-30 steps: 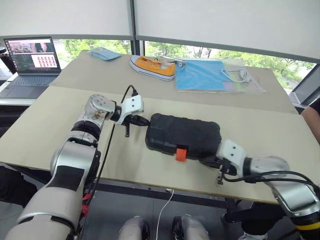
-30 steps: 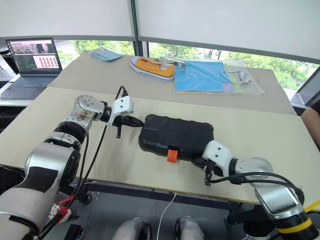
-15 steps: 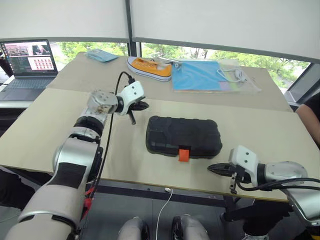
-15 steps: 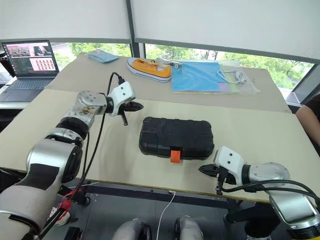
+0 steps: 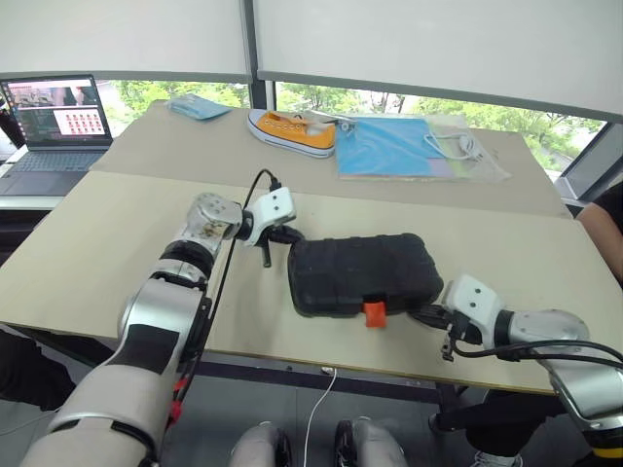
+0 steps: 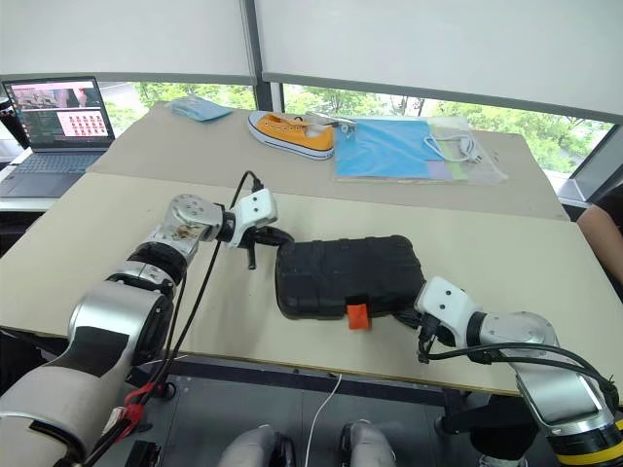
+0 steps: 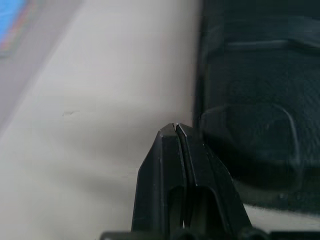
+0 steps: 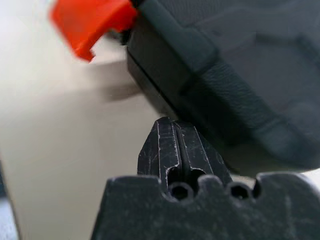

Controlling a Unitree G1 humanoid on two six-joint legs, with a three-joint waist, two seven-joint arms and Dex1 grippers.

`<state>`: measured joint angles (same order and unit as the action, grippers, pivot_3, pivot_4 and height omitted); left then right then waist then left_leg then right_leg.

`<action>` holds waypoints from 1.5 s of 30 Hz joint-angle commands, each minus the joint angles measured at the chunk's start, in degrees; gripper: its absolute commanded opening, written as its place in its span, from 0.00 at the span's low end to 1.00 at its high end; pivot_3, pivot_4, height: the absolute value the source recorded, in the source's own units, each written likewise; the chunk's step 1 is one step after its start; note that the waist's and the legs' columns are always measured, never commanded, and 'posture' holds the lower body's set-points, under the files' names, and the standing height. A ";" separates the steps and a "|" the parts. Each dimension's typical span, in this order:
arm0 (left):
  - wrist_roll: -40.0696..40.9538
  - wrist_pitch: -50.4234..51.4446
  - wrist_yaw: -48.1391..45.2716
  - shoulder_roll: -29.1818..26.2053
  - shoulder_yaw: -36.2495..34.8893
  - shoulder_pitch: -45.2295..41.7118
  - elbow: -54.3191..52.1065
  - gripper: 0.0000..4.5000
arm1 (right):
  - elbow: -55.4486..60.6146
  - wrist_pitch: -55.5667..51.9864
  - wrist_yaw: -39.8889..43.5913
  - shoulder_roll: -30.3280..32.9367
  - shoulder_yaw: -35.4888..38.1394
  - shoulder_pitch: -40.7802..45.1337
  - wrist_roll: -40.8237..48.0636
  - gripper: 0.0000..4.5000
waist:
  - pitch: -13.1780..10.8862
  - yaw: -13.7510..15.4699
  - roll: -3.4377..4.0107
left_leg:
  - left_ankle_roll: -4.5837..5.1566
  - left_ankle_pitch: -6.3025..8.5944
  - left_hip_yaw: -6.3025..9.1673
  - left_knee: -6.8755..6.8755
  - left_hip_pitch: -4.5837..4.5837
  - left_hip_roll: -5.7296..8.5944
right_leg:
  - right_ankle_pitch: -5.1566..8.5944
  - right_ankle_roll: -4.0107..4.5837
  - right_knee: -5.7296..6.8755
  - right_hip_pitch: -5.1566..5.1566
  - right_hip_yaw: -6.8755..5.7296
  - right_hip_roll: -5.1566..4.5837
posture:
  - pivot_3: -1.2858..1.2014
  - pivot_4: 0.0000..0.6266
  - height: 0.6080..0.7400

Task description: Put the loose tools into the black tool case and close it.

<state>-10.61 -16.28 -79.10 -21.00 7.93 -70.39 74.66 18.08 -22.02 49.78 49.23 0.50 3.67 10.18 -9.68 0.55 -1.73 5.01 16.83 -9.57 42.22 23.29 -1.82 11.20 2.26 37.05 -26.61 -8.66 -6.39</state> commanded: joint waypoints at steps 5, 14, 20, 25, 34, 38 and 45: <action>9.07 4.27 -13.40 -2.17 4.82 3.45 -8.45 0.02 | -0.43 3.47 -2.30 0.67 4.49 -1.23 -1.86 0.00 | 0.00 -0.16 0.00 | 0.00 0.00 0.00 0.04 0.00 -0.02 | 0.00 0.00 0.03 0.00 0.02 0.01 | 0.52 0.24 0.84; 24.15 22.28 -13.40 -5.36 6.00 2.39 -20.68 0.02 | 6.37 -0.59 0.14 1.70 11.43 -7.67 3.42 0.00 | 0.00 -0.10 0.01 | 0.00 -0.01 0.05 0.10 0.00 -0.03 | 0.00 0.00 0.05 0.02 0.08 0.00 | 0.52 0.24 0.84; 16.96 16.70 -7.12 1.02 9.58 10.35 -31.22 0.02 | 18.44 -8.66 -0.46 -0.31 12.71 -12.52 11.43 0.00 | 0.09 0.20 0.17 | 0.02 0.01 0.14 0.06 -0.24 -0.01 | 0.01 -0.01 -0.03 0.33 0.10 -0.01 | 0.52 0.24 0.84; 12.05 12.59 -0.29 3.17 11.25 12.76 -31.48 0.02 | 18.95 -10.16 -3.11 -1.82 7.95 -11.02 10.31 0.00 | 0.13 -0.03 0.14 | 0.05 0.03 0.15 0.10 -0.26 -0.03 | -0.07 -0.11 -0.03 0.34 0.13 -0.02 | 0.52 0.24 0.84; 12.70 13.68 -0.98 3.66 11.31 14.66 -35.37 0.02 | 11.82 -8.90 -7.79 -5.10 0.55 -5.56 4.79 0.00 | 0.20 0.08 0.22 | 0.07 0.05 0.14 0.02 -0.37 -0.03 | -0.08 -0.12 -0.01 0.38 0.15 -0.03 | 0.52 0.24 0.84; 11.21 10.67 -0.40 4.55 12.51 14.54 -34.52 0.02 | 10.43 -8.27 -10.11 -7.41 -0.69 -4.49 2.74 0.00 | 0.20 0.08 0.22 | 0.07 0.04 0.12 0.03 -0.34 -0.03 | -0.08 -0.11 -0.01 0.36 0.14 -0.02 | 0.52 0.24 0.84; 6.24 1.48 2.05 6.74 15.57 13.22 -30.41 0.02 | 13.84 -8.56 -11.50 -8.77 0.83 -6.31 2.72 0.00 | 0.22 0.13 0.25 | 0.07 0.05 0.12 0.02 -0.34 -0.03 | -0.08 -0.11 -0.02 0.36 0.14 -0.04 | 0.52 0.24 0.84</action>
<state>-0.31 -11.74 -77.76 -14.56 20.42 -57.46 41.81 27.92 -32.07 38.77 40.85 -1.04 -3.03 12.09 -9.46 0.67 -1.49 5.08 16.88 -9.45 42.24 22.94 -1.85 11.12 2.15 37.03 -26.24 -8.52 -6.43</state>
